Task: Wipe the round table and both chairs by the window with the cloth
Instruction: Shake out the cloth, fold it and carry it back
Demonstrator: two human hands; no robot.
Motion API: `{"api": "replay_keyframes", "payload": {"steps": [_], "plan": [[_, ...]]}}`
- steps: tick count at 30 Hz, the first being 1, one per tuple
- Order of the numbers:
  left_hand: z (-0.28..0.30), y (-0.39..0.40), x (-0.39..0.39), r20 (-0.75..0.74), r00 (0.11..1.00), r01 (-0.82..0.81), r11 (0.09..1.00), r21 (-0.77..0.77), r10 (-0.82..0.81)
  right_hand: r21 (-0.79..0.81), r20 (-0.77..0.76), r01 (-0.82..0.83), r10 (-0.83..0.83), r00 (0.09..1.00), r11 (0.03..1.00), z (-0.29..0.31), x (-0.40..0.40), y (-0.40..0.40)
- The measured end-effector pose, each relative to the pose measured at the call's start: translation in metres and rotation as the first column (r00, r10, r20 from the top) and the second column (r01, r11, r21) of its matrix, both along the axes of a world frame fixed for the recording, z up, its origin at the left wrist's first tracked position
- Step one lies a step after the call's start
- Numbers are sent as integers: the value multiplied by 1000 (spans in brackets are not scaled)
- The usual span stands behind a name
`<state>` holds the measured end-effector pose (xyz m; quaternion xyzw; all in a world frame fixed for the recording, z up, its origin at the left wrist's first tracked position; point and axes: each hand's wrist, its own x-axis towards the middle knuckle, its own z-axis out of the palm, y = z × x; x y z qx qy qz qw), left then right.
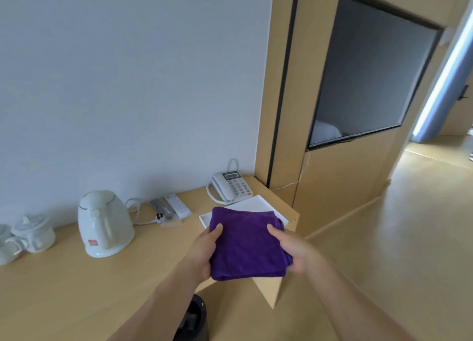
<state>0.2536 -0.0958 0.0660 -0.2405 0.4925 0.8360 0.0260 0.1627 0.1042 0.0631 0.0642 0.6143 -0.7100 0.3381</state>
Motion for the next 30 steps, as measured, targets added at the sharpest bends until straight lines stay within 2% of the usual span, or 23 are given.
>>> {"api": "replay_keyframes", "payload": {"steps": [6, 10, 13, 16, 18, 23, 26, 28, 30], "plan": [[-30, -3, -65, 65, 988, -141, 989, 42, 138, 122, 28, -144, 142, 989, 982, -33, -95, -21], [-63, -3, -112, 119, 981, -164, 981, 99, 152, 232, 70, -202, 190, 979, 952, -62, -154, -25], [-89, -2, -153, 115, 981, -172, 972, 160, 154, 251, 85, -224, 209, 974, 942, -77, -199, -26], [-105, 5, -194, 171, 970, -208, 958, 197, 176, 283, 124, -235, 207, 970, 930, -86, -242, -26], [-113, 6, -216, 146, 973, -206, 957, 206, 178, 285, 113, -280, 258, 960, 917, -91, -267, -29], [-125, -6, -251, 192, 949, -287, 936, 202, 250, 262, 146, -398, 371, 917, 879, -101, -309, -52], [-134, -19, -263, 261, 920, -322, 943, 80, 292, 263, 156, -465, 438, 885, 845, -117, -327, -63], [-137, -20, -268, 349, 878, -319, 944, -84, 328, 354, 132, -469, 453, 882, 809, -127, -332, -66], [-139, -18, -269, 403, 850, -245, 932, -267, 339, 400, 115, -449, 442, 890, 799, -135, -334, -68]]}}
